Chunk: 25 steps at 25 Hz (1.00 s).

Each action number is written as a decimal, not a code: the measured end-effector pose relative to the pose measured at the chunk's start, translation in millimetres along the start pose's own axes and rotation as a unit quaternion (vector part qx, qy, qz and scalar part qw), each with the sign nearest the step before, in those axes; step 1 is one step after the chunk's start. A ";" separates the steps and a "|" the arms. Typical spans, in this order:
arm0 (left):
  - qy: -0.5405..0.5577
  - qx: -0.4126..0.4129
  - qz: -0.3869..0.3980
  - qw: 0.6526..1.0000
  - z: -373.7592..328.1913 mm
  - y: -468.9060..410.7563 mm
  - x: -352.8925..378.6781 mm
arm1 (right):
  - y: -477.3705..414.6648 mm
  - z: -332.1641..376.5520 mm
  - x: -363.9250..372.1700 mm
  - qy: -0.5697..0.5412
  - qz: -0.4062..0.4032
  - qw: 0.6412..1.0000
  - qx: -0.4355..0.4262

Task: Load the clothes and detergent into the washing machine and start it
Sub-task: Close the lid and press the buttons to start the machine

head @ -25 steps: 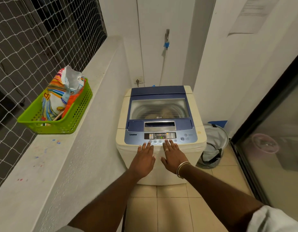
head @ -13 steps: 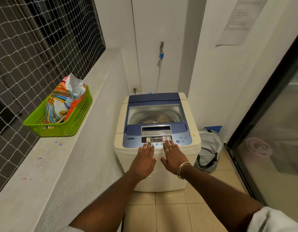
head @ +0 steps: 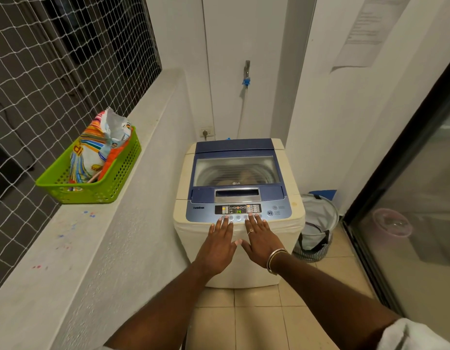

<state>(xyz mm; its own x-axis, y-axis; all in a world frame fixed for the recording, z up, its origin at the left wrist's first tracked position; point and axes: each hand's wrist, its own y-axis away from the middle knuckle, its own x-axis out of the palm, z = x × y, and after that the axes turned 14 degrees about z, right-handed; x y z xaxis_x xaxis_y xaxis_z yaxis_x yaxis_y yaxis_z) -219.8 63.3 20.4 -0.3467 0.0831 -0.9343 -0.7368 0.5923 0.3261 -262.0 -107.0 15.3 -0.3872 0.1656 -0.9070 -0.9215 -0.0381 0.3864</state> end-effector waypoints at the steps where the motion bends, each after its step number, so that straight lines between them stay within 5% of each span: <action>1: 0.000 -0.002 0.004 1.000 0.2 -0.7 0.1 | -0.6 -0.3 -0.1 -0.004 -0.001 1.000 -0.003; 25: -0.016 -0.012 0.016 1.000 0.1 -1.0 -0.1 | 8.2 -3.1 0.9 -0.008 0.003 1.000 -0.016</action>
<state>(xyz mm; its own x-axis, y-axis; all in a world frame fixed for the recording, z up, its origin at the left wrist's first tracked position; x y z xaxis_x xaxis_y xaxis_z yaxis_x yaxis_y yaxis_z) -219.0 62.8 20.1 -0.3522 0.1279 -0.9272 -0.7392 0.5697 0.3593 -270.0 -110.2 17.1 -0.3922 0.1808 -0.9019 -0.9199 -0.0711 0.3857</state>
